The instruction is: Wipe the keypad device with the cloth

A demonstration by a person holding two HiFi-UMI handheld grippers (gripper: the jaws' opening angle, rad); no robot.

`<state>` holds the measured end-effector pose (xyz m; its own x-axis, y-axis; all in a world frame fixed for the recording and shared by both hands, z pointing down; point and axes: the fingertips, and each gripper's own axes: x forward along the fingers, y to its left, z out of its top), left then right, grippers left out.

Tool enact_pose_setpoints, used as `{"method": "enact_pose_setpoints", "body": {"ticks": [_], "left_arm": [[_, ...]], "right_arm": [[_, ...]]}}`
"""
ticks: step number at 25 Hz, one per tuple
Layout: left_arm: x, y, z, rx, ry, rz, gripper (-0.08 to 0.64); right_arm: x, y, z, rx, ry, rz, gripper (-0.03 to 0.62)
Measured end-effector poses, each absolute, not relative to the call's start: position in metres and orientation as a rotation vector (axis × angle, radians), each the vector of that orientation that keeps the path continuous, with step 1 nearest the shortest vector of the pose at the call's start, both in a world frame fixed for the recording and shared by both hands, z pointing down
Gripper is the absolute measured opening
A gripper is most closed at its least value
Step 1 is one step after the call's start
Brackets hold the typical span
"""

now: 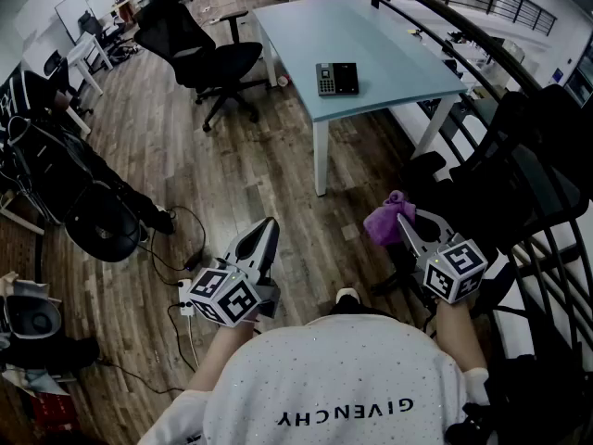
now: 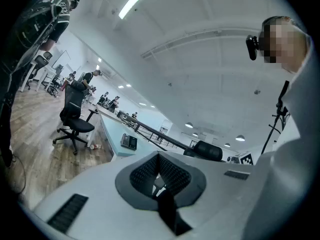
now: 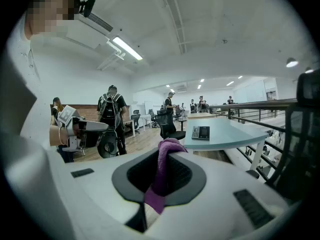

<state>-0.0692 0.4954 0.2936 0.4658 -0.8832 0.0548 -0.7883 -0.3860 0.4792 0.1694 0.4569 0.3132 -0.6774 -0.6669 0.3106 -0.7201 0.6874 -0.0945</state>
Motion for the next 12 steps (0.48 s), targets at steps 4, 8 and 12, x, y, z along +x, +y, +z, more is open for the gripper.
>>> {"method": "enact_pose_setpoints", "body": {"ticks": [4, 8, 12], "left_arm": [[-0.060, 0.472, 0.297, 2.265, -1.409, -0.295, 0.000], [-0.066, 0.447, 0.295, 2.265, -1.442, -0.303, 0.000], [-0.072, 0.412, 0.282, 2.285, -1.457, -0.309, 0.000]], "right_arm": [[0.181, 0.432, 0.318, 1.111, -2.657, 0.312, 0.025], [0.176, 0.400, 0.320, 1.088, -2.670, 0.301, 0.025], [0.166, 0.352, 0.308, 1.056, -2.693, 0.274, 0.025]]}}
